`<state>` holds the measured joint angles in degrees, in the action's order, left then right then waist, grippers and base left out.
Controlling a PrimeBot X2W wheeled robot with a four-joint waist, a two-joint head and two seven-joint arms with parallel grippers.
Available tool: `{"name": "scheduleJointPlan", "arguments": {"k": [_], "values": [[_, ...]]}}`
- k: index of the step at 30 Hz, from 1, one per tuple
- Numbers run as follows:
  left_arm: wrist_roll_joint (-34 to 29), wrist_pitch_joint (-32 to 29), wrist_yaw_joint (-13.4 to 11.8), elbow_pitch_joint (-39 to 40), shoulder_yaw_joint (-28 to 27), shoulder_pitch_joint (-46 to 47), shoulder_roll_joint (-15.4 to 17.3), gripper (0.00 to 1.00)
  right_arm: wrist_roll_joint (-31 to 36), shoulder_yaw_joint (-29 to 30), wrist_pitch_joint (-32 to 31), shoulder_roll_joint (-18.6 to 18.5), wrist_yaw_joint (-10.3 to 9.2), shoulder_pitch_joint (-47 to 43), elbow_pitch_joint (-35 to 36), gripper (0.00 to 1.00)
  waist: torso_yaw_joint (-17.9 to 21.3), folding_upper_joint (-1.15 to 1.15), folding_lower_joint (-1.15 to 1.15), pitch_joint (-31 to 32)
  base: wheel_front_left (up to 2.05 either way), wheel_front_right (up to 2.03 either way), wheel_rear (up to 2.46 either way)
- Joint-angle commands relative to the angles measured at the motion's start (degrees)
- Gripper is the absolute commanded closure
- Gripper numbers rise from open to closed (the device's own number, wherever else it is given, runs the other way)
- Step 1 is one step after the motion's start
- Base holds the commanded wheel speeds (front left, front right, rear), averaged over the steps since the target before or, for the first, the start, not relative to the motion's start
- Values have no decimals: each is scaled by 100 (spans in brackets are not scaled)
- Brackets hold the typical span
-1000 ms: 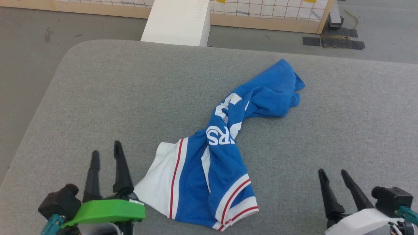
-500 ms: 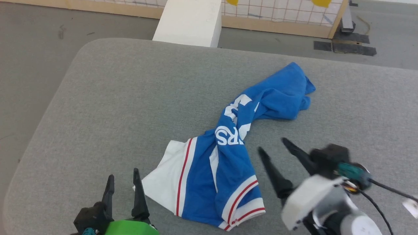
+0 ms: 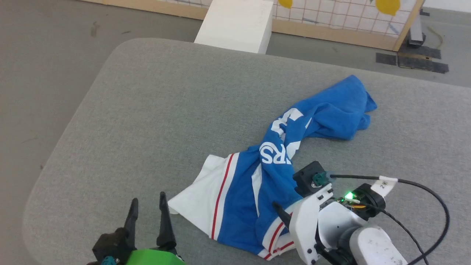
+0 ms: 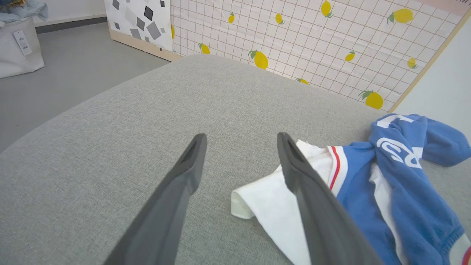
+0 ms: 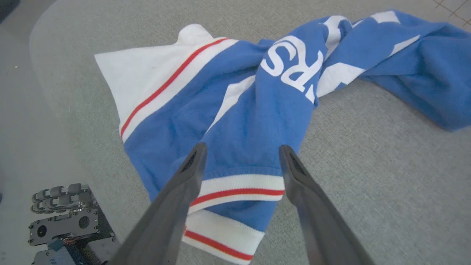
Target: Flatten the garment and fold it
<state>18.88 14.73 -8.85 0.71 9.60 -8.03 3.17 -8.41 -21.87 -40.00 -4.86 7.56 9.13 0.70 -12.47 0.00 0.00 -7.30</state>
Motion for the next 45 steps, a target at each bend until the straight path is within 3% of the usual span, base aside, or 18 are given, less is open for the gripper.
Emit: {"name": "scheduleJointPlan", "arguments": {"k": [1, 5, 6, 8, 14, 22, 23, 24, 25, 26, 32, 45], "values": [[30, 27, -5, -17, 36, 109, -27, 0, 82, 2, 56, 5, -8, 136, -159, 0, -86, 0, 0, -48, 0, 0, 0], [98, 27, -47, -57, 142, 146, -28, 0, 198, 78, 364, 87, -8, 282, -768, 0, -163, 0, 0, -63, 0, 0, 0], [107, 27, -59, -63, 162, 157, -28, 0, 203, 128, 450, 113, -8, 318, -907, 51, -175, 0, 0, -69, 0, 0, 0], [128, 27, -80, -70, 188, 176, -28, 0, 228, 180, 675, 148, -8, 409, -1053, 100, -181, 0, 0, -77, 0, 0, 0], [159, 27, -100, -109, 174, 178, -28, 0, 32, 269, 1148, 191, -8, 674, -1160, 100, 4, 0, 0, -38, 0, 0, 0], [187, 27, -85, -152, 128, 195, -29, 0, -167, 554, 1386, 197, -8, 1020, -765, 100, 359, 0, 0, 70, 0, 0, 0], [186, 27, -83, -152, 122, 198, -29, 0, -175, 594, 1384, 197, -8, 1023, -687, 96, 380, 0, 0, 74, 0, 0, 0], [186, 27, -79, -152, 117, 200, -29, 0, -173, 605, 1373, 197, -8, 1015, -629, 73, 392, 0, 0, 75, 0, 0, 0], [187, 27, -74, -151, 115, 202, -29, 0, -173, 575, 1360, 197, -8, 999, -558, 27, 402, 0, 0, 74, 0, 0, 0], [188, 27, -69, -150, 118, 205, -29, 0, -182, 557, 1361, 197, -8, 978, -506, 0, 405, 0, 0, 68, 0, 0, 0], [260, 27, -63, -159, 262, 274, -29, 0, -259, 280, 1125, 174, -8, 781, -438, 0, 220, 0, 0, -59, 0, 0, 0], [440, 27, -165, -220, 462, 390, -29, 0, 244, -75, 620, 128, -8, 972, -1636, 0, -345, 0, 0, -363, 0, 0, 0]]}}
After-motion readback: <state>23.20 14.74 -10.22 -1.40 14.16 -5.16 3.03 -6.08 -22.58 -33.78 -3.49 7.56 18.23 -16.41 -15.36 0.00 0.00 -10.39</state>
